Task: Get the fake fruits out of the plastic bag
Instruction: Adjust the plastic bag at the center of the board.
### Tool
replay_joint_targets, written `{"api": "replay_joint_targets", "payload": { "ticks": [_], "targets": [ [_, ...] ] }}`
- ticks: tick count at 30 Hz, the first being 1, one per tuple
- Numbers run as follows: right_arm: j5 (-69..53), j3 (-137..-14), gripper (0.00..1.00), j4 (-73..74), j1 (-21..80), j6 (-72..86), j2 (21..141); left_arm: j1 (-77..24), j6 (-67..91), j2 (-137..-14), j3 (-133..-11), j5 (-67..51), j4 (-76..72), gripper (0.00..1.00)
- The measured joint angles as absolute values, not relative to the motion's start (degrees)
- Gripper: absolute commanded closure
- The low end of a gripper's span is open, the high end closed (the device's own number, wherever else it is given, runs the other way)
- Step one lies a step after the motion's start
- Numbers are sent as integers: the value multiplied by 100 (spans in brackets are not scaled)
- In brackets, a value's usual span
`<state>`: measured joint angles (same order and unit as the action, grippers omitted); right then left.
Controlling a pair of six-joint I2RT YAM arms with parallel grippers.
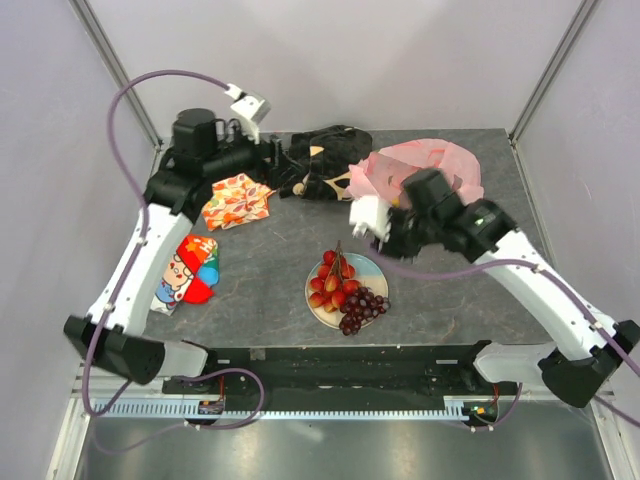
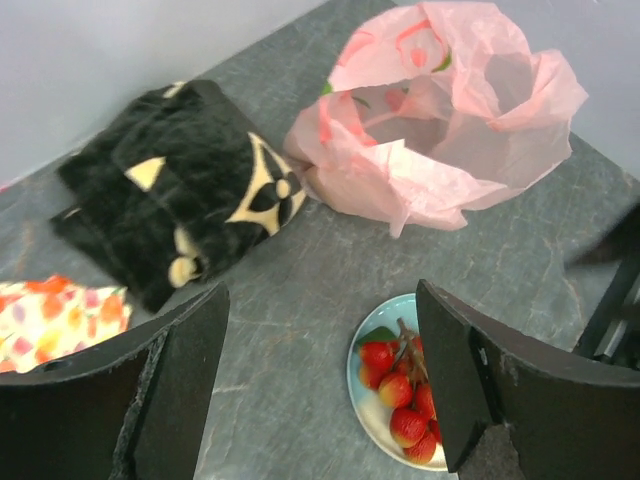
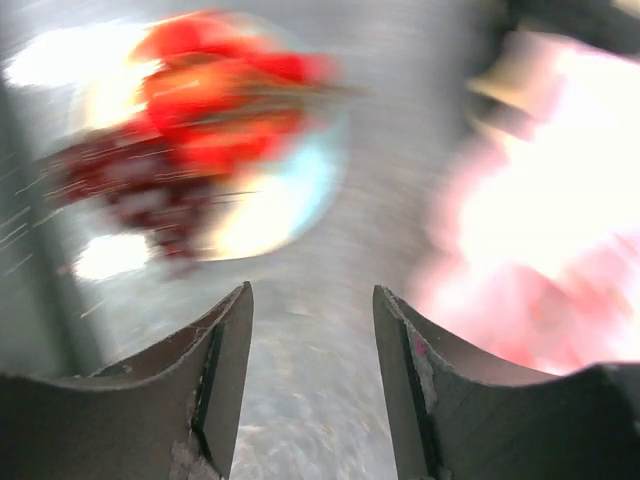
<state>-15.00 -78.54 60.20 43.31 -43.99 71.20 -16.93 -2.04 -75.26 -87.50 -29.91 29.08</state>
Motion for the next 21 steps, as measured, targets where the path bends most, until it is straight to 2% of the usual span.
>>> {"api": "replay_joint_targets", "payload": {
  "ticks": [1, 5, 8, 14, 17, 18, 19, 20, 21],
  "targets": [
    [-1463, -8058, 43, 5892, 3968, -4270, 7131, -1828, -176, -7714, -8833, -2971, 2853, 1],
    [-1479, -8405, 47, 5168, 2718, -3736, 7142, -2493, -64, -8637, -9437, -2762, 2764, 1],
    [-1568, -8272, 48, 4709, 2141, -3326, 7242, -2936, 91, -9537, -9907, -2620, 2674, 1],
    [-1717, -7738, 49, 3972, 1643, -2672, 7734, -3236, 458, -10543, -10143, -2167, 2646, 2],
    [-1592, -7577, 50, 3581, 1570, -2303, 8193, -3267, 685, -10807, -10147, -2108, 2646, 27],
    [-1518, -7564, 49, 3470, 1549, -2200, 8348, -3275, 729, -10877, -10169, -2108, 2646, 60],
    [-1417, -7550, 50, 3371, 1518, -2112, 8477, -3286, 753, -10954, -10210, -2112, 2644, 82],
    [-1321, -7537, 50, 3312, 1487, -2040, 8571, -3299, 799, -11010, -10243, -2130, 2641, 94],
    [-1214, -7533, 50, 3288, 1446, -1973, 8643, -3319, 790, -11037, -10248, -2132, 2630, 98]
  ]
}}
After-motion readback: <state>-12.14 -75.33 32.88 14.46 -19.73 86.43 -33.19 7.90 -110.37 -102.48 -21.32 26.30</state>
